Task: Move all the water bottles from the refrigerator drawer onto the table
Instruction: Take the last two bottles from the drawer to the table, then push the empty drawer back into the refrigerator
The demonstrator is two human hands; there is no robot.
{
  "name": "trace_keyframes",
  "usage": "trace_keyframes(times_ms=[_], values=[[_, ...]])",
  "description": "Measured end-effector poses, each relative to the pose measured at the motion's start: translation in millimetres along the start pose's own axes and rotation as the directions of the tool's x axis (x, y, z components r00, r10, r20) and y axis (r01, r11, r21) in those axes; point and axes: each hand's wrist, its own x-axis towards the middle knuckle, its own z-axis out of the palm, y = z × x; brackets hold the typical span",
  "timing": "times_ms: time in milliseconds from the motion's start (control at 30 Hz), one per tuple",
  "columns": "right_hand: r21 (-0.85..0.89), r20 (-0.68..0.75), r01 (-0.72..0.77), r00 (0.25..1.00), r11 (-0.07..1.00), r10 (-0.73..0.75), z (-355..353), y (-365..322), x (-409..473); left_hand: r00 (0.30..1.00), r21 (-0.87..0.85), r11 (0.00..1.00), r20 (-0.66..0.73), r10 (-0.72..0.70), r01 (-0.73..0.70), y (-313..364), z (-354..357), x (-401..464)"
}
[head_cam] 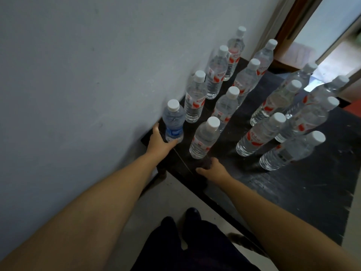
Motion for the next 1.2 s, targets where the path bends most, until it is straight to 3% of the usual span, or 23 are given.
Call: trace_keyframes(times_ms=[100,333,433,567,900,1067,1200], values=[[-0.303,0.160,0.037,0.987,0.952,0.012,9,-7,-9,0.991,0.143,0.986,0.090,-0.096,0.082,-19,-9,-11],[-0.582,0.360,0.358,0.919,0.730,-0.163,51,-42,-14,0.971,0.488,0.871,0.174,-0.165,0.061,-68,-42,-59],[-0.683,0.460,0.478,0.869,0.553,-0.183,70,-53,-13,0.960,0.554,0.827,0.171,-0.220,0.090,-91,-60,-91],[-0.744,0.552,0.587,0.809,0.319,-0.200,87,-55,-16,0.946,0.538,0.802,0.026,-0.322,0.258,-116,-66,-139],[-0.610,0.792,0.762,0.587,-0.219,-0.166,122,-29,-54,0.810,0.247,0.773,-0.234,-0.538,0.584,-143,0,-264],[-0.386,0.912,0.800,0.404,-0.460,-0.063,163,3,-118,0.668,0.034,0.697,-0.321,-0.671,0.717,-161,33,-350],[-0.220,0.959,0.774,0.282,-0.594,0.011,187,32,-166,0.537,-0.089,0.615,-0.400,-0.743,0.784,-171,52,-417]])
